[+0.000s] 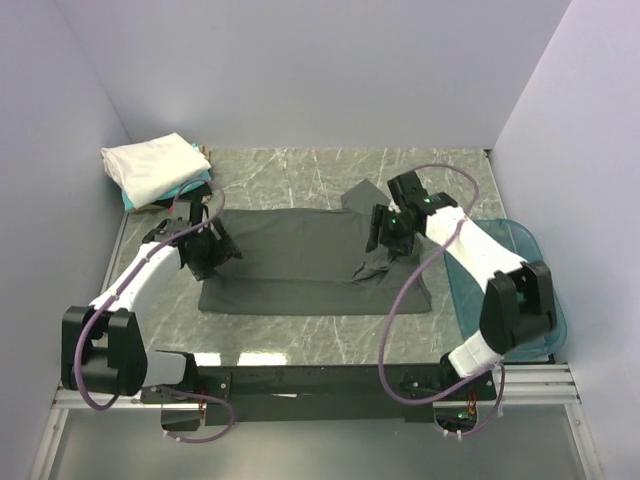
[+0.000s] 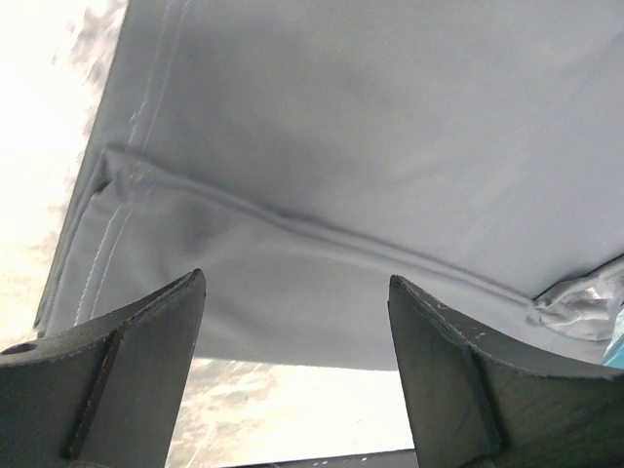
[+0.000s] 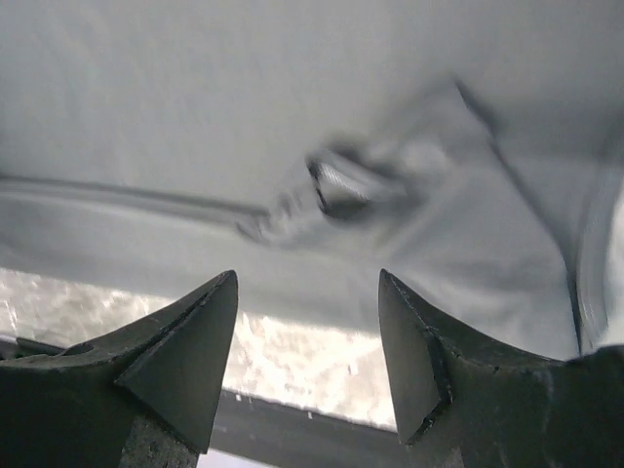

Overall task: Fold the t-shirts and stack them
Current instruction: Fold the tshirt

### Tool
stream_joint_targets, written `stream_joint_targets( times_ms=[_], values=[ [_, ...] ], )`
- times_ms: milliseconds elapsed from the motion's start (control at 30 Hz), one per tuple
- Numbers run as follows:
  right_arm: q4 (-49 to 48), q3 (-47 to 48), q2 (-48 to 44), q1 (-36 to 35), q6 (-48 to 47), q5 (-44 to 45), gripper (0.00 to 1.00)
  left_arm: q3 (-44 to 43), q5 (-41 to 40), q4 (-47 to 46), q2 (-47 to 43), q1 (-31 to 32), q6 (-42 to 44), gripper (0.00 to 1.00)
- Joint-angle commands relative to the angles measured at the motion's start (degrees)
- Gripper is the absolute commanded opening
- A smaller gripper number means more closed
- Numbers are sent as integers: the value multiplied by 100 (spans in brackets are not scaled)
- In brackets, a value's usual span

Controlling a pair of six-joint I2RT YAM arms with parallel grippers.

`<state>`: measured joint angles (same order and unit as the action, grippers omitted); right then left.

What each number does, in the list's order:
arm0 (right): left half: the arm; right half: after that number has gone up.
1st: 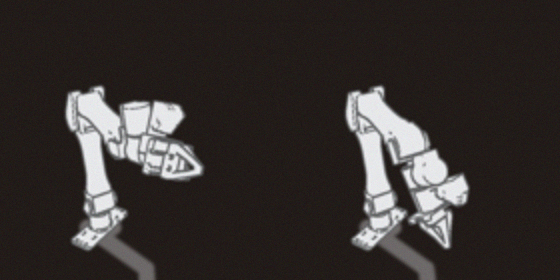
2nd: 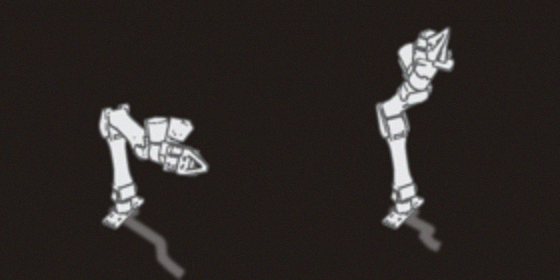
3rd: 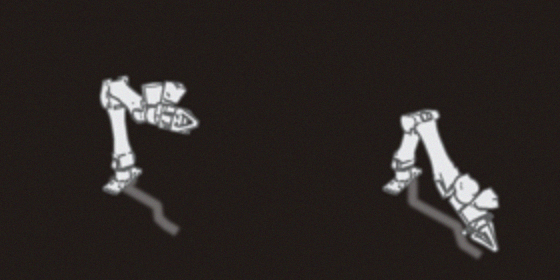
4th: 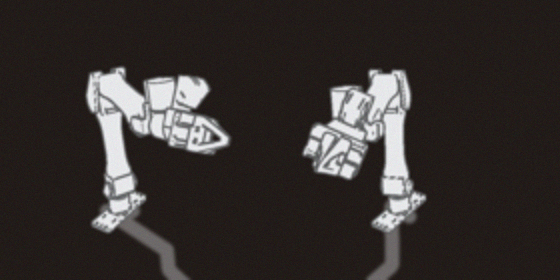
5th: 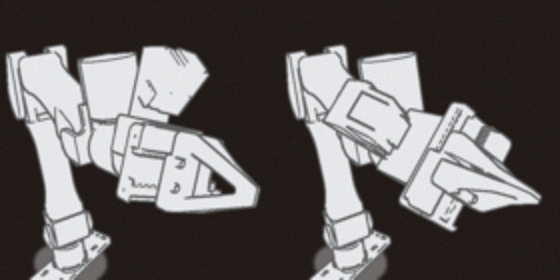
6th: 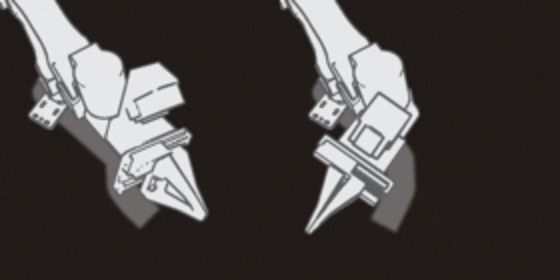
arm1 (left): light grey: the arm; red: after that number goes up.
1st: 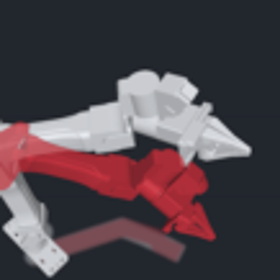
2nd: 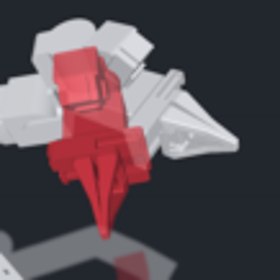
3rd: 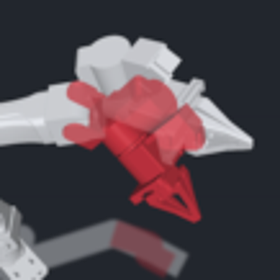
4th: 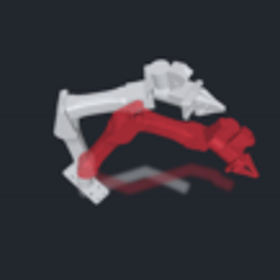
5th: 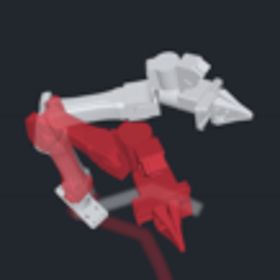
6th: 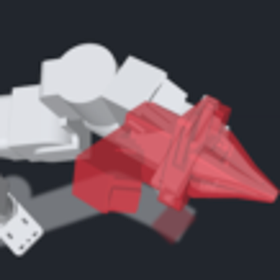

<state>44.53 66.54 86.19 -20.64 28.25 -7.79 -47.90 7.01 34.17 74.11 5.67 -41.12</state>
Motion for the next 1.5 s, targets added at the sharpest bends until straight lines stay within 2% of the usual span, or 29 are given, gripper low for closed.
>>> stream_joint_targets(
  times_ms=[0,133,333,567,1033,1467],
  values=[
    [-129,490,660,-1,-390,-257,66,-360,-147,2,244,127,113,81],
    [-112,842,1319,-1,-496,-477,66,-422,-138,-95,394,250,43,81],
    [-173,755,1611,-1,-663,-767,66,-378,-120,-183,552,303,-27,81],
    [-331,553,1690,-1,-610,-1242,66,-325,-173,-227,658,312,8,82],
    [-454,676,2174,-54,-830,-1418,65,-246,-252,-200,640,312,105,82],
    [-621,807,2217,-458,-680,-1770,65,-185,-217,-245,737,312,175,83]
  ],
)
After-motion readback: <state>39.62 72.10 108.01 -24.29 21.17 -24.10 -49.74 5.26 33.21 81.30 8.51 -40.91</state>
